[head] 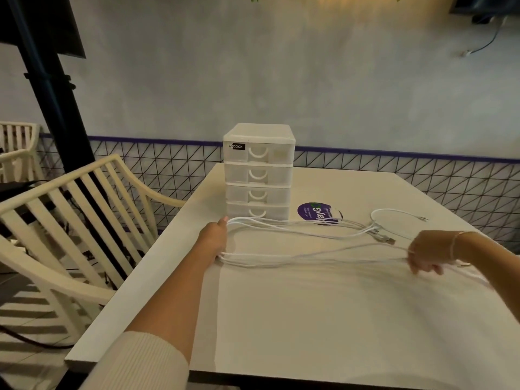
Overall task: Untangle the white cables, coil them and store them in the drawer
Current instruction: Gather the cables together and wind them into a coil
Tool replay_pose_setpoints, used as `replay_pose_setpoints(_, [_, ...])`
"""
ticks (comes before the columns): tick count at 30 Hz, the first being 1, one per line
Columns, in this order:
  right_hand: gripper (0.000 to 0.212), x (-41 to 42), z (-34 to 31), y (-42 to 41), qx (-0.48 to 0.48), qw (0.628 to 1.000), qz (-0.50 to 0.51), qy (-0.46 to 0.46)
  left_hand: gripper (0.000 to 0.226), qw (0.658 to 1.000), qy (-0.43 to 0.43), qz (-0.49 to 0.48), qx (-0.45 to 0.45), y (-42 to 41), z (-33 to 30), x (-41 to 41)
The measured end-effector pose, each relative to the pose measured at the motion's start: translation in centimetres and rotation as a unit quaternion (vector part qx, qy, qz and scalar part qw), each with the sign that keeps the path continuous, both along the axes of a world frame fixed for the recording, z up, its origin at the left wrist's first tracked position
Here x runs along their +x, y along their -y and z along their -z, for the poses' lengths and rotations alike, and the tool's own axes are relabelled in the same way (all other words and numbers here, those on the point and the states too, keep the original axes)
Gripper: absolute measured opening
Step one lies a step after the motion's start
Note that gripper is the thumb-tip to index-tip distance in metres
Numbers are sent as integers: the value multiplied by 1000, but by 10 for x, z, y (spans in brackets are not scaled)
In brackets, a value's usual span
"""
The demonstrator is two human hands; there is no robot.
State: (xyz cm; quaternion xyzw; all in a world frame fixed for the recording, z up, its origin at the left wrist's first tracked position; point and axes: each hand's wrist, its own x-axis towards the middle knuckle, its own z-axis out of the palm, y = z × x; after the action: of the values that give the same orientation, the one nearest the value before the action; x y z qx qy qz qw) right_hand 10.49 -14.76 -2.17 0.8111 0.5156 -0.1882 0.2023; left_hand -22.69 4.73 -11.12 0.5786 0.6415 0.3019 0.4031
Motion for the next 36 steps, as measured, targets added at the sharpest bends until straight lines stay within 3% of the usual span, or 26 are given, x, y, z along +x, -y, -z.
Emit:
replay_pose_setpoints(5, [24,9,1,11,-70,986,-65,139,53,1000,-7,6,-1,4,-4,2])
replay_pose_setpoints(7, [31,-17,0,1,-33,979,-115,163,56,1000,-8,0,-3,7,-5,2])
replay_pose_setpoints(9, [33,-59,-1,-17,107,975,-143,130,57,1000,-7,-1,-2,8,-5,3])
replay_pose_setpoints(11, [32,-112,6,-35,262,951,-166,-7,53,1000,-4,1,-4,10,-6,4])
replay_pose_setpoints(12, [33,-142,12,-44,295,934,-185,-77,51,1000,-6,6,-4,11,-7,4])
replay_pose_setpoints(15, [44,-220,39,-71,272,922,-224,-160,53,1000,-1,16,-3,16,-10,2])
replay_pose_setpoints(20, [31,-266,72,-98,302,922,-216,-108,56,997,67,28,-24,21,-12,-5])
replay_pose_setpoints(24, [29,-267,78,-101,322,919,-191,-120,42,985,153,35,-66,21,-11,-10])
replay_pose_setpoints(26, [30,-267,78,-101,320,921,-185,-126,41,990,131,46,-32,24,-12,-11])
replay_pose_setpoints(29, [29,-268,76,-100,303,924,-178,-148,48,996,11,75,51,24,-11,-15])
replay_pose_setpoints(32, [28,-268,74,-99,285,929,-173,-160,56,992,-74,79,65,24,-10,-21])
replay_pose_setpoints(36, [27,-266,73,-95,277,932,-165,-165,51,996,21,84,13,32,-19,-30])
